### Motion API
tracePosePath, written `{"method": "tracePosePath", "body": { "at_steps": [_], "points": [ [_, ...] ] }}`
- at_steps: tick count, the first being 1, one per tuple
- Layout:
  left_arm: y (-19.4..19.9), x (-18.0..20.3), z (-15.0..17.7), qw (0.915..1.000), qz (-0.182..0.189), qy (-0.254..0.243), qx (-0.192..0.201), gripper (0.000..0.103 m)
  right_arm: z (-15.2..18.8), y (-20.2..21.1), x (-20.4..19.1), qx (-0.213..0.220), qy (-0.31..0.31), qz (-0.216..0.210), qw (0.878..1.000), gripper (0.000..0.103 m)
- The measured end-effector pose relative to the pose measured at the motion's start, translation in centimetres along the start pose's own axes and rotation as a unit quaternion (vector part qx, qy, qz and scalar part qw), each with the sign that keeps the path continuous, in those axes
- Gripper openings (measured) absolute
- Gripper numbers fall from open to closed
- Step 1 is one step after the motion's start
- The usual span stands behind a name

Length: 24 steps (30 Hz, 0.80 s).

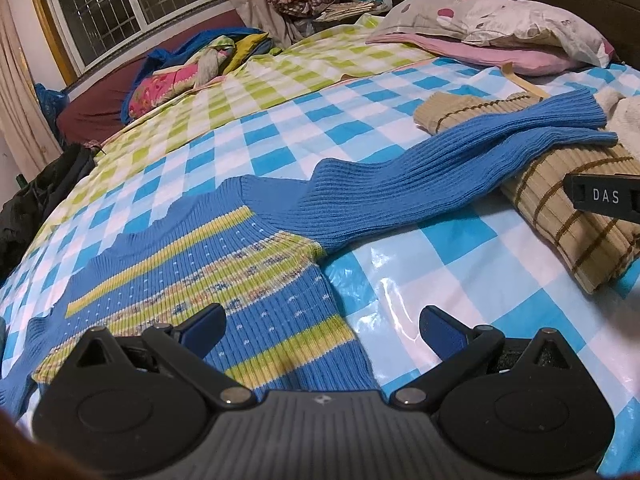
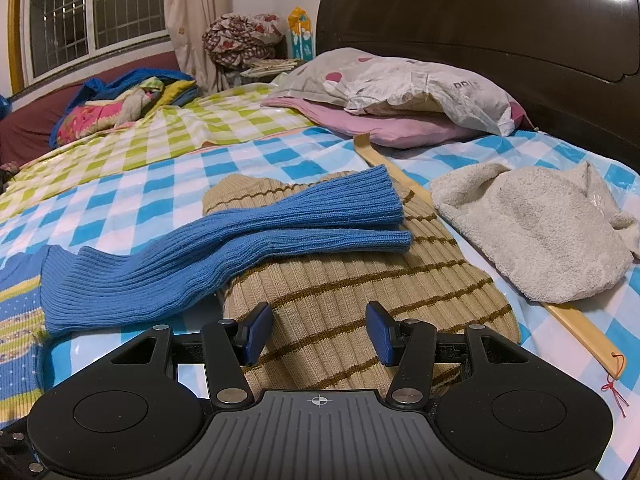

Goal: Fold small clothes
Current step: 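Move the right gripper to the sleeve cuff lying on the beige mat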

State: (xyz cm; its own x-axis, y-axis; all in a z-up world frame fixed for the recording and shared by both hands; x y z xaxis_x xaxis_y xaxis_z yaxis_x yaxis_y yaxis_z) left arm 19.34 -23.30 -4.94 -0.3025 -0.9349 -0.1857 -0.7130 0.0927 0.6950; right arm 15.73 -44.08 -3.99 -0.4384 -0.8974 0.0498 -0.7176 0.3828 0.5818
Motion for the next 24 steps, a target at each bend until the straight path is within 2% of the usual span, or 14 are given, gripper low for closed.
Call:
{"method": "tracePosePath", "body": {
  "at_steps": [9,14,18,24],
  "points": [
    [0.2,0.0,0.1,1.0000,0.006,0.007,-0.002,0.103,0.0,0.2,0.1,0.004,-0.006,-0.004,1.000,0.050],
    [0.5,-0.3,-0.2,0.9994,0.020,0.029,0.002,0.103,-0.8,1.0,1.6,0.025,-0.066,-0.022,0.997,0.050],
    [0.8,-0.4,-0.5,0.9988,0.025,0.039,0.015,0.103,-1.3,0.8,3.3,0.032,-0.148,-0.060,0.987,0.050],
    [0.6,-0.5,-1.1,0.9981,0.016,0.040,0.045,0.103,-1.9,-0.9,4.2,0.018,-0.242,-0.123,0.962,0.050]
  ]
}}
Point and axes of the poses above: each gripper's, at about its wrist camera, not at the fingertips, and y roughly against the way its jaws point, x to its right, z to its underside, the point moved 9 cm from there along -y, roughly the way its jaws point, and after that the axes turned 5 degrees about y, right-handed, at the moved point
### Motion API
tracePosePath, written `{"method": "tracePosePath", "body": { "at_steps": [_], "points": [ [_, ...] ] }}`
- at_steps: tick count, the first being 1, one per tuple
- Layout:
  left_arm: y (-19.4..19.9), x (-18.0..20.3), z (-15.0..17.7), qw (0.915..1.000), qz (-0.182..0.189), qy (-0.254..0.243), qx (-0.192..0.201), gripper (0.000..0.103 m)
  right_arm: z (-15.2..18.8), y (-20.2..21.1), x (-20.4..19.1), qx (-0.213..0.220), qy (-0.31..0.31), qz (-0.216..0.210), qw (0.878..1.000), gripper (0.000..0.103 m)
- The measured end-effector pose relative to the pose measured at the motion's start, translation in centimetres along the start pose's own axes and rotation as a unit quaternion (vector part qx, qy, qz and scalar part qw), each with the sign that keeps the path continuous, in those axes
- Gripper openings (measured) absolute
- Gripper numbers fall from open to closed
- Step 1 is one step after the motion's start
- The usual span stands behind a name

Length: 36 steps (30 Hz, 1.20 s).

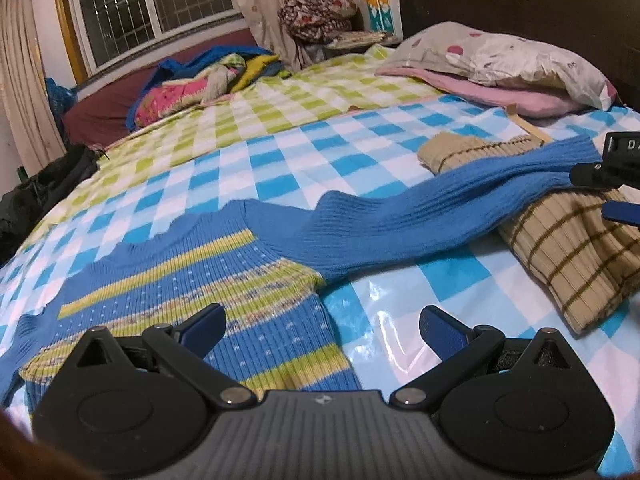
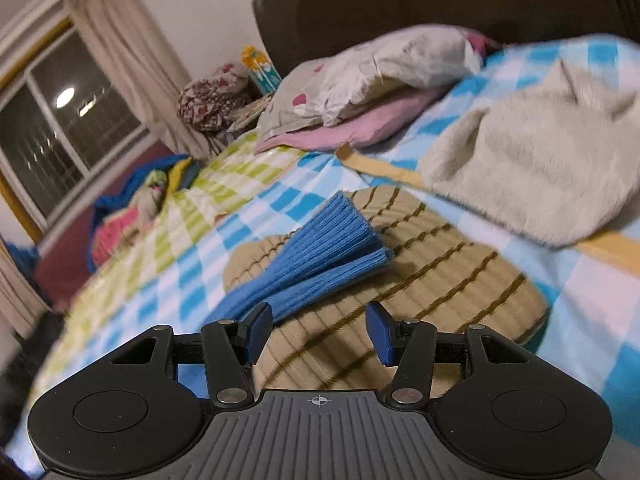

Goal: Fold small clothes
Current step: 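Move the right gripper to the sleeve cuff lying on the beige mat, then close the right gripper on the blue sleeve cuff, then carry the sleeve across the sweater body and open the right gripper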

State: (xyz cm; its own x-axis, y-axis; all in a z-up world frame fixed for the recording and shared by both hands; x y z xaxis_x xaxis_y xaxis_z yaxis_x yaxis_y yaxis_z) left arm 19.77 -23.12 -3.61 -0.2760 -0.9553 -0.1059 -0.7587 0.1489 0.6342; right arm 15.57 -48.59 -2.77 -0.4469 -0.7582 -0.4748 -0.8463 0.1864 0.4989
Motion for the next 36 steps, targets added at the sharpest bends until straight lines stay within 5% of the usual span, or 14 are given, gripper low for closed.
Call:
{"method": "tracePosePath", "body": {
  "at_steps": [8,13,15,17,21,27,33,36],
  "points": [
    [-1.7,-3.0,-0.2,0.9974,-0.066,0.019,0.024,0.103,-1.6,-2.0,2.0,0.001,-0.045,0.010,0.999,0.049],
    [-2.3,-4.3,0.0,0.9969,-0.070,0.032,0.014,0.103,-1.8,-3.3,2.6,-0.001,-0.057,0.014,0.998,0.045],
    [-2.1,-4.4,0.1,0.9974,-0.061,0.035,0.012,0.103,-1.9,-3.4,2.7,0.004,-0.058,0.015,0.998,0.038],
    [-1.7,-4.3,0.3,0.9980,-0.055,0.029,0.013,0.103,-2.1,-3.5,2.9,0.005,-0.068,0.008,0.998,0.016],
    [-0.6,-4.5,0.6,0.9986,-0.048,0.014,0.019,0.103,-2.6,-2.7,2.9,0.020,-0.087,-0.022,0.996,0.008],
    [1.2,-6.5,0.8,0.9987,-0.032,0.033,0.020,0.103,-3.1,-0.7,-0.3,0.032,-0.117,-0.125,0.985,0.007],
    [2.5,-10.1,1.9,0.9983,-0.016,0.053,0.016,0.103,-2.2,-1.2,-6.6,-0.027,-0.092,-0.152,0.984,0.007],
    [2.6,-13.0,2.9,0.9971,-0.016,0.074,0.008,0.103,-2.0,-0.2,-11.7,-0.018,-0.048,-0.180,0.982,0.007]
  ]
}}
Point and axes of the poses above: each gripper's, at about its wrist camera, not at the fingertips, and y roughly against the way its jaws point, x to its right, z to its underside, the point moved 9 cm from there along -y, roughly the way its jaws point, and after that the axes turned 5 degrees about y, right-handed, at the moved point
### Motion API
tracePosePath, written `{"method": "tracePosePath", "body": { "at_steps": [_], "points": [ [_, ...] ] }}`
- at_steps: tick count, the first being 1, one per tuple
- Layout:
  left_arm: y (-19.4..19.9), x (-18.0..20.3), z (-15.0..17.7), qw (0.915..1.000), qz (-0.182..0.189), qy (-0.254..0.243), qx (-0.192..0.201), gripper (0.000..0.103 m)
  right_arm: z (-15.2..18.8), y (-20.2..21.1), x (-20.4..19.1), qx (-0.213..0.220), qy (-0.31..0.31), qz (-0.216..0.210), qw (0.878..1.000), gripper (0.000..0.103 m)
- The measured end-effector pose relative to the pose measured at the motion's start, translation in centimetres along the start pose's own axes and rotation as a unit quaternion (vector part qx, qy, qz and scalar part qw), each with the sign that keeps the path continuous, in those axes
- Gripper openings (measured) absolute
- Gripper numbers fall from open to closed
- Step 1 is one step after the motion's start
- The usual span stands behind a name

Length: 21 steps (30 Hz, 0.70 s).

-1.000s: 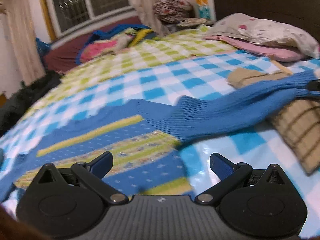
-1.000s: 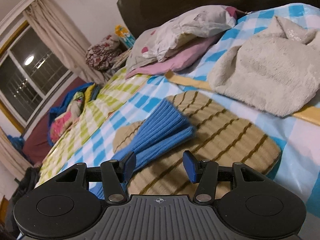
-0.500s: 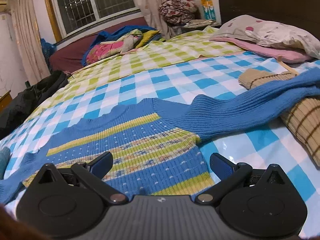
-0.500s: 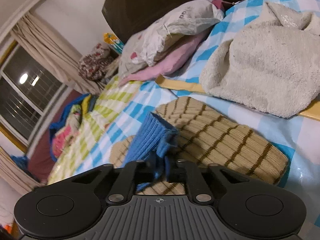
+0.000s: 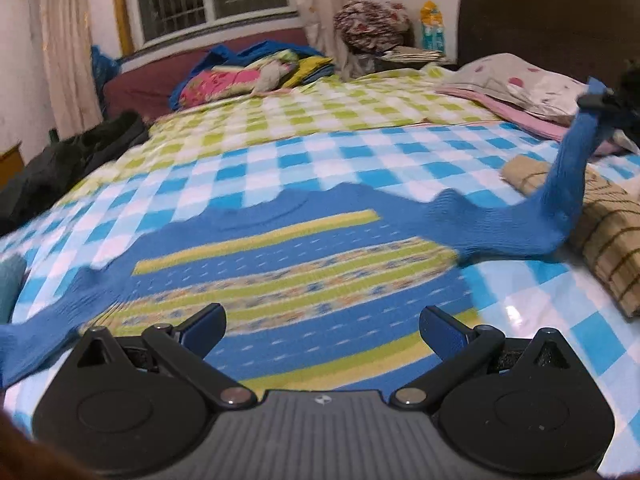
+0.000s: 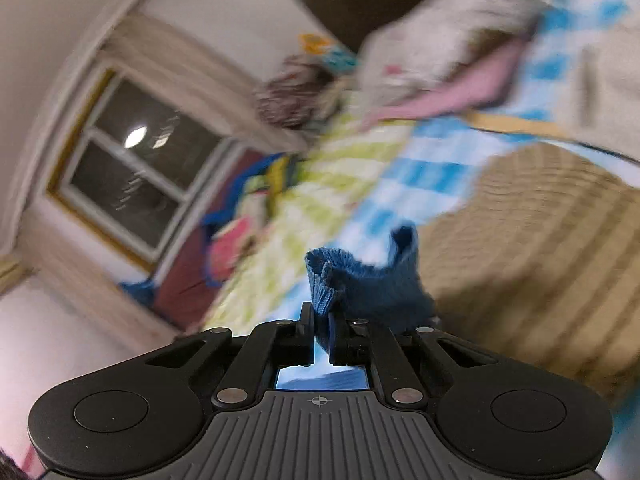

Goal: Fold small clothes
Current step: 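Carry the sleeve across the sweater body and open the right gripper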

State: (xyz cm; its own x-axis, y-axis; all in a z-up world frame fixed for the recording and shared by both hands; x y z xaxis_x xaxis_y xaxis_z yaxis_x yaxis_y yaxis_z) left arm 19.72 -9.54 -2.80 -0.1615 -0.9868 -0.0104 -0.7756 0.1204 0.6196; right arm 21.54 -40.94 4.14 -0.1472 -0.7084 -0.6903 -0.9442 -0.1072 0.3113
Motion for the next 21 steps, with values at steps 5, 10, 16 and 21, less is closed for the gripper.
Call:
{"method": "tracePosePath", "body": {
  "at_steps": [5,10,16,21],
  "points": [
    [-0.2,-6.3,1.1,0.9986,-0.019,0.048,-0.010,0.103,4.4,-6.0,-6.8,-0.083,0.016,-0.035,0.996,0.007],
    [-0.8,-12.4,2.4,0.9944,-0.045,0.094,-0.017,0.103,10.7,-11.3,-14.1,-0.138,0.098,-0.061,0.984,0.007],
    [-1.4,-17.6,3.8,0.9896,-0.070,0.125,-0.015,0.103,20.6,-15.0,-19.8,-0.209,0.199,-0.079,0.954,0.007],
    [-1.4,-20.2,4.0,0.9879,-0.080,0.133,-0.010,0.103,27.7,-15.4,-21.4,-0.258,0.272,-0.080,0.924,0.007]
  ]
}}
Point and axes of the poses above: each gripper's, at about its wrist camera, not at the fingertips, and y roughly against the way its jaws point, x to its right, z to its underside, the point moved 9 cm from there along -y, roughly the way its jaws point, and after that the axes turned 5 degrees about y, right-handed, at the moved point
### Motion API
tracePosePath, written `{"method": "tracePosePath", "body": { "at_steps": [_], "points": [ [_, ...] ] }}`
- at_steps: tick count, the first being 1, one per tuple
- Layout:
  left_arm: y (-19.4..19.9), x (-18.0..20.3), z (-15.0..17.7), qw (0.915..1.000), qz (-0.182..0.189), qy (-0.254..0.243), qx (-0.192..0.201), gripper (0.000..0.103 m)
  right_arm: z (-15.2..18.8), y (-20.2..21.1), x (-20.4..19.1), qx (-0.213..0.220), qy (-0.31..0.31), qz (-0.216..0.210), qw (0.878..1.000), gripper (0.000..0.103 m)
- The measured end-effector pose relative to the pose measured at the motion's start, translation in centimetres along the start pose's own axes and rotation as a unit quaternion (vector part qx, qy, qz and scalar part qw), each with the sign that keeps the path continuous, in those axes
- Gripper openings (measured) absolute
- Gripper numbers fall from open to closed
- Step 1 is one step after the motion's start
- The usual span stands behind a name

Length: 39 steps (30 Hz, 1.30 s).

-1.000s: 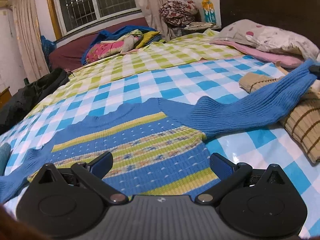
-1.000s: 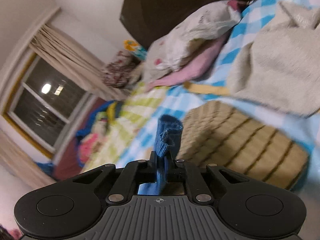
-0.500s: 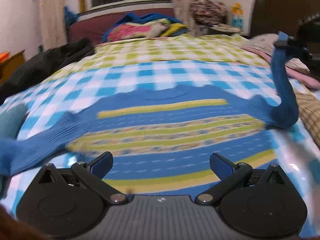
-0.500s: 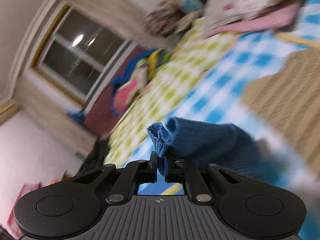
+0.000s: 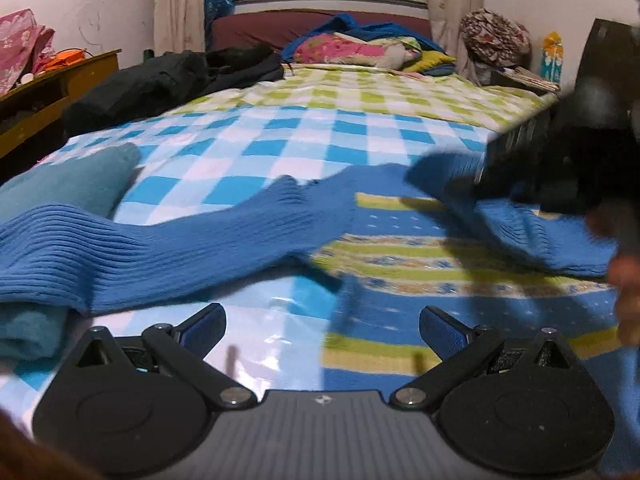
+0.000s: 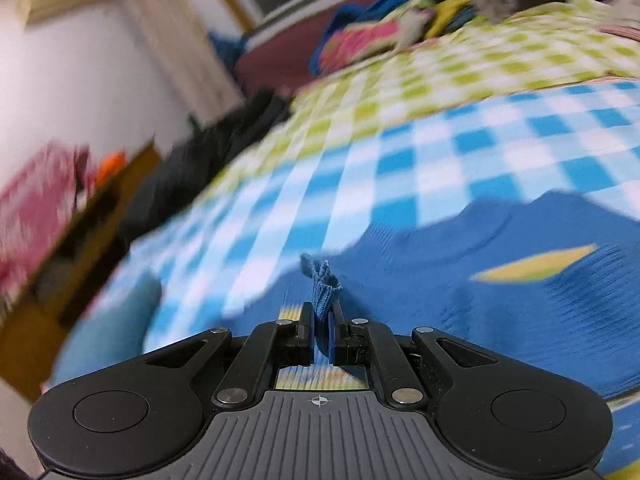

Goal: Fold small clothes
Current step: 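Carry the sleeve across the sweater body and open the right gripper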

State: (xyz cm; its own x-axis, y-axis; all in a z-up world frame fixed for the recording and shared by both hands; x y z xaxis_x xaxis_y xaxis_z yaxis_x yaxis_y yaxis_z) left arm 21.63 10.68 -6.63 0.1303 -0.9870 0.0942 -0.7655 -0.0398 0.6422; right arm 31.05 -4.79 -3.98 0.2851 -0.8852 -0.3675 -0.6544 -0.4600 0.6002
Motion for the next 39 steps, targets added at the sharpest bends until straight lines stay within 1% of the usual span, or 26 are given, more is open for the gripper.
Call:
{"method": "tracePosePath", "body": {
  "at_steps": [4,8,11,16,21,26,27,28,30,32,36,39],
  "points": [
    [-0.3,-1.7,-0.2,0.9999,-0.005,0.012,0.001,0.103,2.8,-1.5,-1.1,-0.025,0.038,0.011,0.999,0.008],
    [-0.5,-2.6,-0.2,0.9997,-0.008,0.022,-0.001,0.103,4.1,-1.4,-1.9,-0.024,0.065,0.014,0.998,0.008],
    [-0.3,-2.7,-0.3,0.9996,-0.010,0.025,0.000,0.103,3.9,-1.8,-2.0,-0.022,0.066,0.016,0.997,0.008],
    [-0.2,-3.1,-0.5,0.9994,-0.011,0.032,0.002,0.103,2.8,-1.8,-3.1,-0.004,0.067,0.002,0.998,0.008],
    [-0.4,-3.3,-0.4,0.9993,-0.014,0.034,-0.001,0.103,3.4,-3.2,-3.9,-0.019,0.074,0.000,0.997,0.008],
    [-0.6,-3.5,-0.3,0.9992,-0.016,0.036,-0.002,0.103,3.6,-3.5,-4.2,-0.021,0.077,-0.008,0.997,0.008],
    [-0.6,-3.5,-0.2,0.9992,-0.016,0.036,-0.003,0.103,3.7,-3.5,-4.2,-0.024,0.080,-0.012,0.996,0.009],
    [-0.7,-3.5,-0.2,0.9992,-0.017,0.035,-0.004,0.103,3.8,-3.6,-4.2,-0.028,0.079,-0.018,0.996,0.012],
    [-0.8,-3.4,-0.1,0.9993,-0.018,0.033,-0.005,0.103,3.8,-3.2,-4.0,-0.027,0.073,-0.023,0.997,0.012],
    [-0.9,-3.3,0.0,0.9994,-0.018,0.031,-0.005,0.103,3.8,-2.8,-4.1,-0.029,0.075,-0.029,0.996,0.015],
    [-0.8,-3.3,0.0,0.9995,-0.020,0.026,-0.002,0.103,3.1,-0.9,-4.1,-0.013,0.080,-0.034,0.996,0.015],
    [-0.6,-3.4,-0.1,0.9995,-0.016,0.028,0.002,0.103,2.6,0.5,-3.2,-0.002,0.079,-0.022,0.997,0.015]
  ]
}}
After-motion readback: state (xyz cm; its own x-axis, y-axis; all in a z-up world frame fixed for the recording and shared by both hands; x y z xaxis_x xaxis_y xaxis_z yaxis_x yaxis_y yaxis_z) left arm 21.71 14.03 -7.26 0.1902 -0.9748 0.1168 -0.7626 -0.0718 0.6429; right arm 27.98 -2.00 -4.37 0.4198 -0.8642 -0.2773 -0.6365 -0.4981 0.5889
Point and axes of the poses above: each gripper's, at about its wrist camera, not at the fingertips, and y roughly against the way its jaws point, x to its right, z to its underside, the point moved 9 cm from there along -y, roughly the way its jaws point, and after that the axes turned 5 degrees about y, right-handed, at the moved point
